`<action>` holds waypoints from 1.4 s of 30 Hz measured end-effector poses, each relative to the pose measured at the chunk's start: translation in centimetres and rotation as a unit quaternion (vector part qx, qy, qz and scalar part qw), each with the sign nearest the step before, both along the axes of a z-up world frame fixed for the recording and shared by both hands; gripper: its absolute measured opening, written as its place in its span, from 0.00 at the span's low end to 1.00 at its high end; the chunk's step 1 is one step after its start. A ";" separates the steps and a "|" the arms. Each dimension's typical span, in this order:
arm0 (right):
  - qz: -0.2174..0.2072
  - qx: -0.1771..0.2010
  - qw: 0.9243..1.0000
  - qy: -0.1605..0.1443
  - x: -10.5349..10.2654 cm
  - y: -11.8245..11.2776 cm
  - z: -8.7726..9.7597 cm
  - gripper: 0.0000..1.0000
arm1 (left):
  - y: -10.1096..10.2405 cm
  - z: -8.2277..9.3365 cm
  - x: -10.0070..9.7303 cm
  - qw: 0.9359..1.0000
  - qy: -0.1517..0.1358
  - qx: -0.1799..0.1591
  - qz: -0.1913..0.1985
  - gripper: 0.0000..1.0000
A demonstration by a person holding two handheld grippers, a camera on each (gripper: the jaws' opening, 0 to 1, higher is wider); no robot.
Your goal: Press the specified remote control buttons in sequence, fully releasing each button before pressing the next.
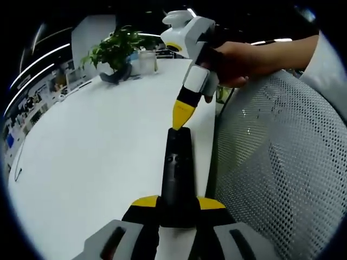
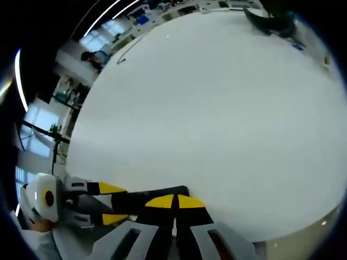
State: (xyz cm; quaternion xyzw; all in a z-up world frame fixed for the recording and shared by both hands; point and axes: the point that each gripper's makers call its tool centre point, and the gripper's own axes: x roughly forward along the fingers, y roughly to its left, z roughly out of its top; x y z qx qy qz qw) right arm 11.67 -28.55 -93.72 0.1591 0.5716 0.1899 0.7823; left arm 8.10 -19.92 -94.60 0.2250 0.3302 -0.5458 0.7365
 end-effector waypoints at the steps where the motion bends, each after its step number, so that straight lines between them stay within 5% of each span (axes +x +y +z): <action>1: -0.001 0.000 1.000 0.001 0.0 0.0 0.0 0.00 | 0.0 0.0 0.0 1.000 -0.001 0.000 0.000 0.24; 10: -0.032 0.026 0.999 0.021 0.0 -0.2 0.0 0.00 | -0.1 0.0 0.0 1.000 -0.007 0.004 -0.006 0.24; 15: -0.015 0.040 0.999 0.022 -0.3 0.8 0.6 0.00 | 0.0 0.0 0.0 1.000 -0.006 0.003 -0.005 0.24; 30: 0.020 0.015 0.999 0.020 -0.6 1.1 0.2 0.00 | -0.1 0.0 0.0 1.000 -0.006 -0.001 -0.006 0.24; 42: 0.008 0.026 0.999 0.025 -0.6 1.0 0.1 0.00 | -0.1 0.0 0.0 1.000 -0.008 -0.001 -0.004 0.24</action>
